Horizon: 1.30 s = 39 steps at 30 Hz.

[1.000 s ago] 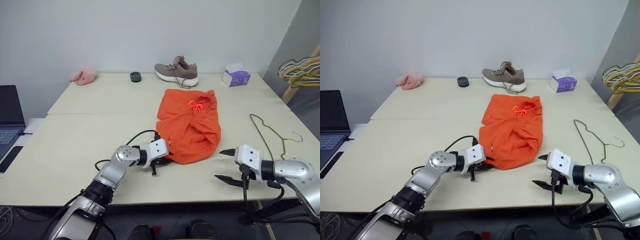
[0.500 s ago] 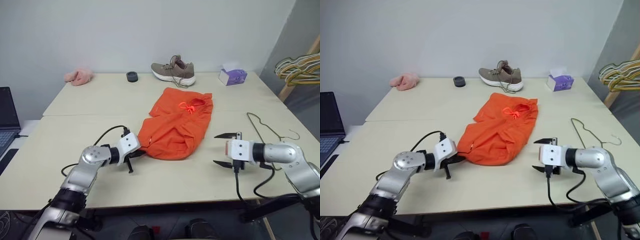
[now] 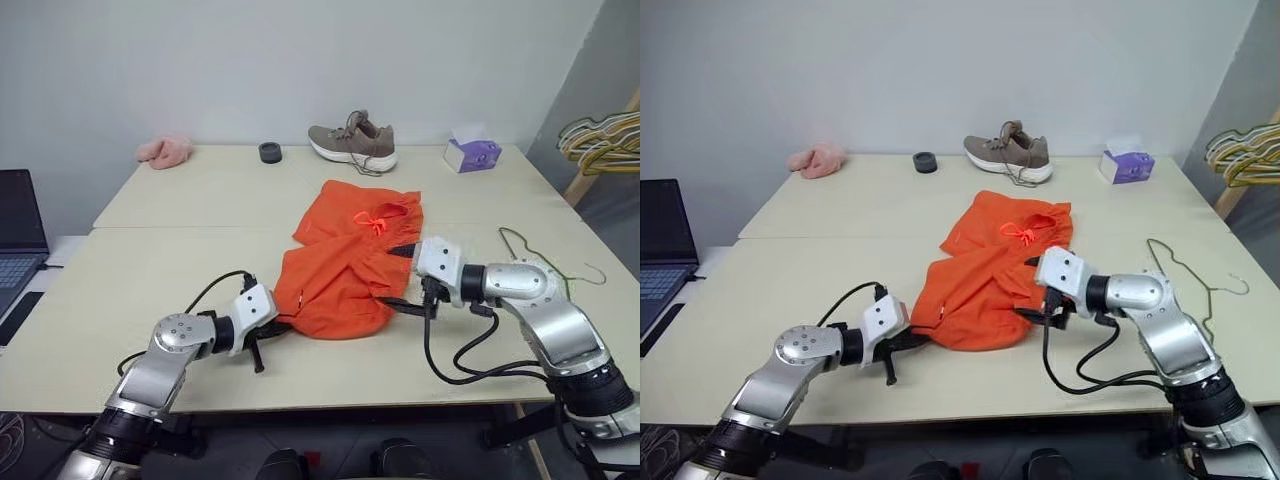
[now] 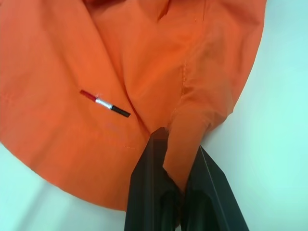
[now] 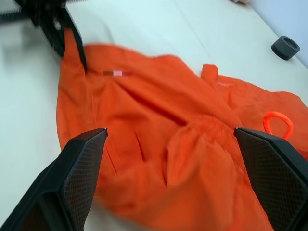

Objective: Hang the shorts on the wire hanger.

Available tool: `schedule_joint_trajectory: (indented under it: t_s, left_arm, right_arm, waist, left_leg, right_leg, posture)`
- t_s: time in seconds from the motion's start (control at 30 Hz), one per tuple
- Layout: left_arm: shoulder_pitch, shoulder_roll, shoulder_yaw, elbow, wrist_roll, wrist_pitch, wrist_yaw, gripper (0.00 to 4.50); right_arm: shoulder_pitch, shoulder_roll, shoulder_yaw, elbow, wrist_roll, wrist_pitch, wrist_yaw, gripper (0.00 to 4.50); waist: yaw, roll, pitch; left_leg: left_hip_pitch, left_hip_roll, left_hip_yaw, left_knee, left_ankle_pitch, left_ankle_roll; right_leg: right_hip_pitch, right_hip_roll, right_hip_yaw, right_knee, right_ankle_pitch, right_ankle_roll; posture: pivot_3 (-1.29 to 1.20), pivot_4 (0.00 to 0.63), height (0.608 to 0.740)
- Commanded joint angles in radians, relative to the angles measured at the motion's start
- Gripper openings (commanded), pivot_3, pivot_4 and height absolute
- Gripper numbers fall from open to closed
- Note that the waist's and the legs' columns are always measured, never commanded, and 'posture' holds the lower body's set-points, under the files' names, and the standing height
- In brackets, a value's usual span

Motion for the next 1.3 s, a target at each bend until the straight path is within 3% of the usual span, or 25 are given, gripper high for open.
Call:
schedule_joint_trajectory:
  t_s: [0.03, 0.23, 0.33, 0.63, 0.9, 1.3]
  left_arm:
    - [0.025, -0.012, 0.027, -0.090, -0.054, 0.029, 0.005, 0.02]
    - [0.061, -0.033, 0.156, -0.181, -0.233, 0.178, 0.034, 0.02]
    - [0.074, -0.034, 0.187, -0.209, -0.282, 0.226, 0.044, 0.64]
    - [0.128, -0.016, 0.194, -0.259, -0.295, 0.231, 0.044, 3.42]
    - [0.115, -0.005, 0.307, -0.253, -0.427, 0.300, 0.047, 3.42]
    - [0.072, 0.001, 0.274, -0.229, -0.355, 0.254, 0.075, 3.42]
  right_arm:
    - [-0.025, 0.053, 0.037, -0.011, -0.074, 0.019, -0.115, 4.50]
    - [-0.012, 0.122, 0.027, -0.080, -0.050, 0.100, -0.182, 4.50]
    - [-0.010, 0.140, 0.034, -0.091, -0.048, 0.118, -0.201, 4.50]
    - [-0.032, 0.192, 0.055, -0.048, -0.073, 0.142, -0.275, 4.50]
    - [-0.081, 0.281, 0.136, 0.042, -0.109, 0.207, -0.326, 4.50]
    - [-0.179, 0.411, 0.108, 0.373, -0.160, 0.158, -0.478, 4.50]
  waist:
    - [-0.001, 0.000, 0.000]
    - [-0.002, 0.001, 0.000]
    - [-0.002, 0.001, 0.000]
    - [-0.002, 0.001, 0.001]
    - [-0.007, 0.001, 0.000]
    - [-0.024, 0.001, 0.000]
  left_leg:
    - [0.000, 0.000, 0.000, 0.000, 0.000, 0.000]
    - [0.000, 0.000, 0.000, 0.000, 0.000, 0.000]
    - [0.000, 0.000, 0.000, 0.000, 0.000, 0.000]
    - [0.000, -0.001, 0.001, 0.000, 0.000, 0.000]
    - [0.000, 0.002, 0.000, 0.000, 0.000, 0.000]
    - [-0.001, -0.001, 0.001, 0.000, 0.000, 0.000]
  right_leg:
    - [0.000, 0.000, 0.000, 0.000, 0.000, 0.000]
    - [-0.001, 0.000, 0.000, 0.000, 0.000, 0.000]
    - [-0.001, 0.001, 0.000, 0.000, 0.000, 0.000]
    - [-0.001, 0.002, 0.000, 0.000, 0.000, 0.000]
    - [-0.002, 0.003, 0.000, 0.001, 0.000, 0.000]
    - [-0.002, 0.004, 0.000, 0.000, 0.000, -0.001]
  posture:
    - [-0.13, 0.033, 0.740]
    - [-0.14, 0.035, 0.740]
    - [-0.13, 0.035, 0.740]
    - [-0.12, 0.030, 0.740]
    - [-0.13, 0.024, 0.740]
    - [-0.13, 0.022, 0.740]
